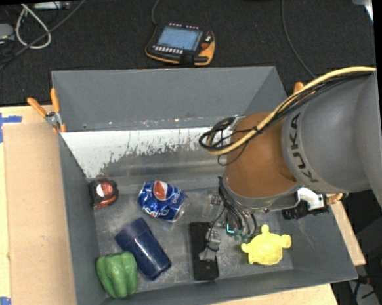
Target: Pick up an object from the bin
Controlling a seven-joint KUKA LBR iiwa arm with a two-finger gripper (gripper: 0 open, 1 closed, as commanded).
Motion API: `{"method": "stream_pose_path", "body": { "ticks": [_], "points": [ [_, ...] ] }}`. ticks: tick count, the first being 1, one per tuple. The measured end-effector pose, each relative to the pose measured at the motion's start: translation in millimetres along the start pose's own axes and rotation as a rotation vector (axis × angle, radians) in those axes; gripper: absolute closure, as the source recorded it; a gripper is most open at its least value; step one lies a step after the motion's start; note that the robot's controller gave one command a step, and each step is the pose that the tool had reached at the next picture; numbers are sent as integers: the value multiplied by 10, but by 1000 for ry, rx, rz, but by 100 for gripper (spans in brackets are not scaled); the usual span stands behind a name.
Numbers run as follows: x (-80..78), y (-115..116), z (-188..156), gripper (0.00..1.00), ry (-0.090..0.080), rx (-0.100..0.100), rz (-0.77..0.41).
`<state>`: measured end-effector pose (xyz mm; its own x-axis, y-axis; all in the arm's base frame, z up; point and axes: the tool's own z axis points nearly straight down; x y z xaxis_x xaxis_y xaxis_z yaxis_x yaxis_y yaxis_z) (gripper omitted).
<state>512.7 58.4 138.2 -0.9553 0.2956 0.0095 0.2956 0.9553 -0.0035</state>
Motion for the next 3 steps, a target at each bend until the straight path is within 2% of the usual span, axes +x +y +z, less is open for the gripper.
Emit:
{"method": "stream_pose_path", "body": {
  "ticks": [1,2,3],
  "points": [
    [0,5,-4,100,0,-1,1],
    [1,6,-4,0,0,-1,2],
    [1,7,-4,100,0,-2,3]
  ]
}}
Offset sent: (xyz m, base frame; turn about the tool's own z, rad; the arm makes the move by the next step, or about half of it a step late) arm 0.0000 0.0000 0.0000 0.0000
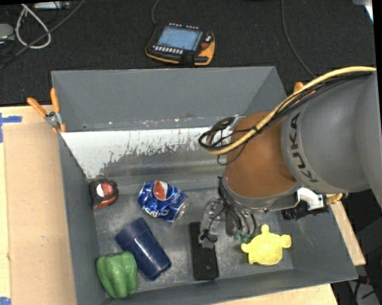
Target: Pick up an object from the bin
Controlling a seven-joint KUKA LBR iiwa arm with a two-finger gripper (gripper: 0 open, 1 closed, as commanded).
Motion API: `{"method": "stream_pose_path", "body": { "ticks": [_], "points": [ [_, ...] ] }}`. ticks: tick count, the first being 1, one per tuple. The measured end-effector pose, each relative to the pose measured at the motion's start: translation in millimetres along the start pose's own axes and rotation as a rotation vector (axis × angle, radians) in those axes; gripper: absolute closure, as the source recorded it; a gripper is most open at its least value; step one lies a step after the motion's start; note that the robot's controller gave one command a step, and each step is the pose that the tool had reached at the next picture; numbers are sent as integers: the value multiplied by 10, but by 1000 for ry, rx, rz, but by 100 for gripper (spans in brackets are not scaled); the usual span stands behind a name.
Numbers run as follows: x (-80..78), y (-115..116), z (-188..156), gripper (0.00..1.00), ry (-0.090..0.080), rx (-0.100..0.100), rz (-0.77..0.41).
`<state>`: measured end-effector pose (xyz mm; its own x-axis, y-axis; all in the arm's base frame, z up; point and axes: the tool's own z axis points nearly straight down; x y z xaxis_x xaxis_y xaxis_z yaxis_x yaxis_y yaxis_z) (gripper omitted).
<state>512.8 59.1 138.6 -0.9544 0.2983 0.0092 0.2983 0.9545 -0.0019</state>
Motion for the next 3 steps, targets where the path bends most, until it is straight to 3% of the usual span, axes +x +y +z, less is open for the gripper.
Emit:
{"method": "stream_pose_path", "body": {
  "ticks": [1,2,3],
  "points": [
    [0,0,0,100,0,0,0],
    [-750,-722,217,0,0,0,-10],
    [-750,-722,217,0,0,0,-10]
  ]
}}
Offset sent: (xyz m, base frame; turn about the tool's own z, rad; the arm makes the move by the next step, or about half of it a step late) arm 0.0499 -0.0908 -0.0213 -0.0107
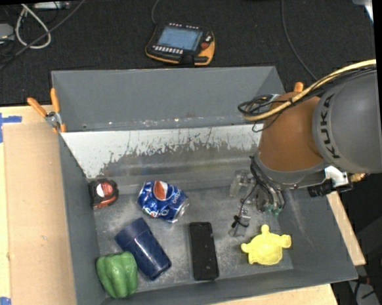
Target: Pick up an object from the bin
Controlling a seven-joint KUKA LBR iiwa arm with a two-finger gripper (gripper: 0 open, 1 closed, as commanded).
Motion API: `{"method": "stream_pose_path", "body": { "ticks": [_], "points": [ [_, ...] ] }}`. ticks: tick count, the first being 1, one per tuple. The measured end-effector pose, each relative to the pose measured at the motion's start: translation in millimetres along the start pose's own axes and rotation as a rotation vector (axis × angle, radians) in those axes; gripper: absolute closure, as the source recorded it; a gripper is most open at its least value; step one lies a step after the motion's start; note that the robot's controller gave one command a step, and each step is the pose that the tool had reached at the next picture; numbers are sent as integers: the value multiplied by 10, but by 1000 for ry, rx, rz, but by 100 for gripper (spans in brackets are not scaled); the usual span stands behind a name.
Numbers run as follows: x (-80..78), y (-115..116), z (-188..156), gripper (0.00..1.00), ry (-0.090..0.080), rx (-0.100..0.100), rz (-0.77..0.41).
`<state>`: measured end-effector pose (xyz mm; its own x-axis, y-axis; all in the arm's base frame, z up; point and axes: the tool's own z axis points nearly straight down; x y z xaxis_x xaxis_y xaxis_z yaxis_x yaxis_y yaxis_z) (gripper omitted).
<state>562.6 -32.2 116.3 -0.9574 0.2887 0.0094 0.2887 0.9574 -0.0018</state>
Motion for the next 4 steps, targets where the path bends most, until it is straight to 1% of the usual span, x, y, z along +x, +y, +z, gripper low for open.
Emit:
{"method": "stream_pose_path", "body": {
  "ticks": [1,2,3,4],
  "points": [
    [12,-976,389,0,2,-1,144],
    [581,-342,469,100,0,-4,-16],
    [580,-343,469,100,0,-4,-16],
    [640,-177,-654,100,5,-3,-48]
  ]
}}
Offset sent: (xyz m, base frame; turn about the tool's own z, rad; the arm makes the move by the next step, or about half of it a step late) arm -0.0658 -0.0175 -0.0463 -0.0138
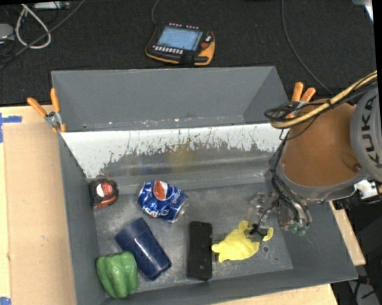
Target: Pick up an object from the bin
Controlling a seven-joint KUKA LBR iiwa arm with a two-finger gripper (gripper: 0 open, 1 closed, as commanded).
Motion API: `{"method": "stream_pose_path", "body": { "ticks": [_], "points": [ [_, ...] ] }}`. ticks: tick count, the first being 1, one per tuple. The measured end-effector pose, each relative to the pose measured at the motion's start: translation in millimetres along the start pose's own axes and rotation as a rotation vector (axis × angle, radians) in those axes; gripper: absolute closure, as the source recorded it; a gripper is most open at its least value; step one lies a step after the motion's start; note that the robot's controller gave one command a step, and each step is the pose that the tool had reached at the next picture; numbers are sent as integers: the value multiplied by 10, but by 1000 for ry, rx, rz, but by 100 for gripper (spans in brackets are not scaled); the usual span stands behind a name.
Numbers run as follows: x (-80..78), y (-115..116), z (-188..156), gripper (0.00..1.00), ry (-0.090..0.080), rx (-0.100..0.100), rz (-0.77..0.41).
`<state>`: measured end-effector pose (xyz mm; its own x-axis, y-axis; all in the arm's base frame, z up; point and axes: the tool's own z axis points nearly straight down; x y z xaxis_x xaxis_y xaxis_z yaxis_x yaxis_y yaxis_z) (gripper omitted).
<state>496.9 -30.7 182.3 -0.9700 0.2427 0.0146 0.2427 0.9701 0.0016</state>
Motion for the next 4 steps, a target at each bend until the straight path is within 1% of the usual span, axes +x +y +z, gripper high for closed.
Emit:
{"method": "stream_pose_path", "body": {
  "ticks": [1,2,3,4],
  "points": [
    [8,-66,0,100,0,0,5],
    [184,421,353,100,-2,-2,3],
    [30,781,839,100,1,2,-170],
    [365,600,1106,100,-18,-5,229]
  ]
}}
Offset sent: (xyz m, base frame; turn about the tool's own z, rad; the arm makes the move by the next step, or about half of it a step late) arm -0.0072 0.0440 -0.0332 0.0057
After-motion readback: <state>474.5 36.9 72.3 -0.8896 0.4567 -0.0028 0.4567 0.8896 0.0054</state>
